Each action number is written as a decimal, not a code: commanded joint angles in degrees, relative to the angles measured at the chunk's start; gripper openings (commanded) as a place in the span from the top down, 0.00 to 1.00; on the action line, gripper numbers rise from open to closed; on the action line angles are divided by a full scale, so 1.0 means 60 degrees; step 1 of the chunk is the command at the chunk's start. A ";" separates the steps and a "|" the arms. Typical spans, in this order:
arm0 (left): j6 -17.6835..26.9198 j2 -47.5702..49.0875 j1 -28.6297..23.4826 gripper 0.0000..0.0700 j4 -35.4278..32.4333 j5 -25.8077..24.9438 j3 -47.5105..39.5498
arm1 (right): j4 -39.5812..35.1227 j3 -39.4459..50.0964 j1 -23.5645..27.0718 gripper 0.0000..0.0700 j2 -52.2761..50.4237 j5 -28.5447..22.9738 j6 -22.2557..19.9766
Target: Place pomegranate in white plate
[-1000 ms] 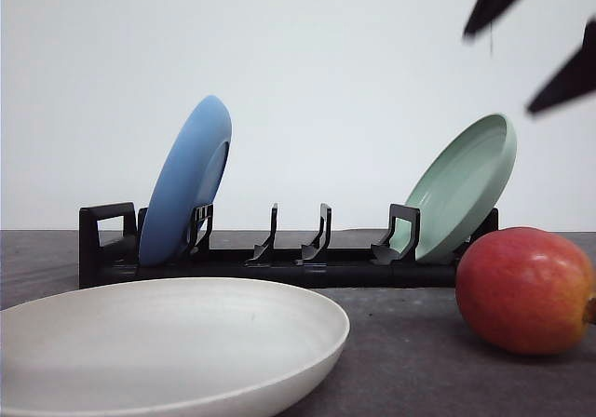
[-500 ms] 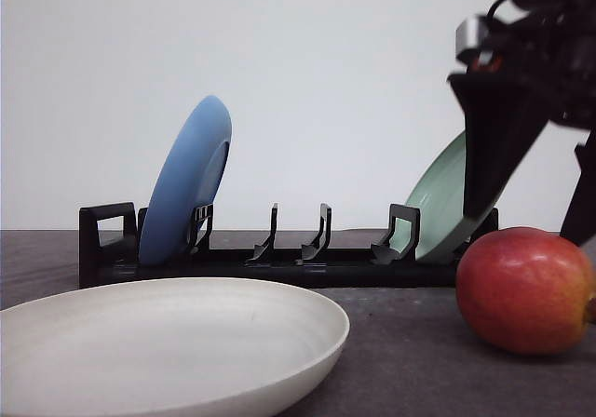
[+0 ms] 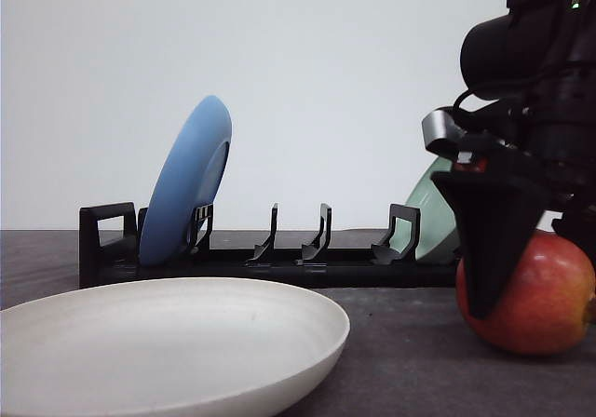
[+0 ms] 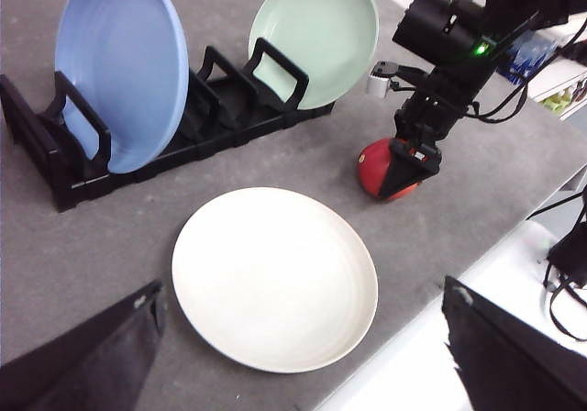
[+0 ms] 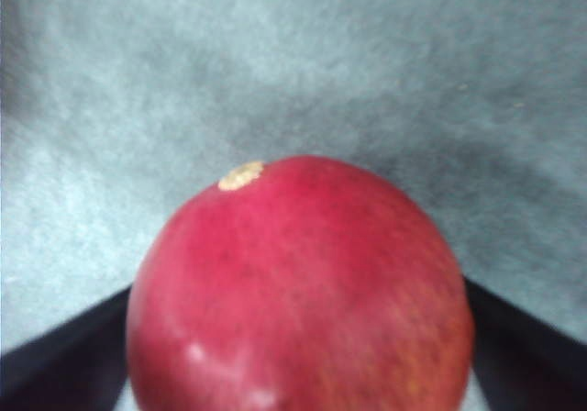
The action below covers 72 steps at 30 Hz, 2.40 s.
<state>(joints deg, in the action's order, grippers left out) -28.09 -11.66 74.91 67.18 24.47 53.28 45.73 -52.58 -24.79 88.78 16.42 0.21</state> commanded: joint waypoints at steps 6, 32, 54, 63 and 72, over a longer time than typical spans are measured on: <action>-0.0202 -0.0015 0.0142 0.16 -0.0118 -0.0015 0.0055 | 0.0459 -0.0424 -0.0367 0.40 0.0174 0.0004 0.0386; 0.0362 -0.0015 0.0142 0.16 -0.0081 -0.0015 0.0055 | -0.1151 -0.2819 -0.5942 0.40 0.1004 -0.0751 0.3779; 0.0351 -0.0015 0.0142 0.16 -0.0085 -0.0017 0.0055 | -0.2900 -0.2819 -0.6132 0.40 0.2819 -0.1248 0.3799; 0.0351 -0.0015 0.0142 0.16 -0.0105 -0.0015 0.0055 | -0.2901 -0.2819 -0.6132 0.00 0.2819 -0.1245 0.3842; 0.0274 -0.0015 0.0142 0.16 -0.0136 -0.0015 0.0055 | -0.1914 -0.3428 -0.5921 0.00 0.2058 -0.1340 0.3584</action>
<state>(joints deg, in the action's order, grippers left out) -26.41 -11.66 74.91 67.10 24.29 53.28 34.22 -71.05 -60.07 102.35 8.69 22.60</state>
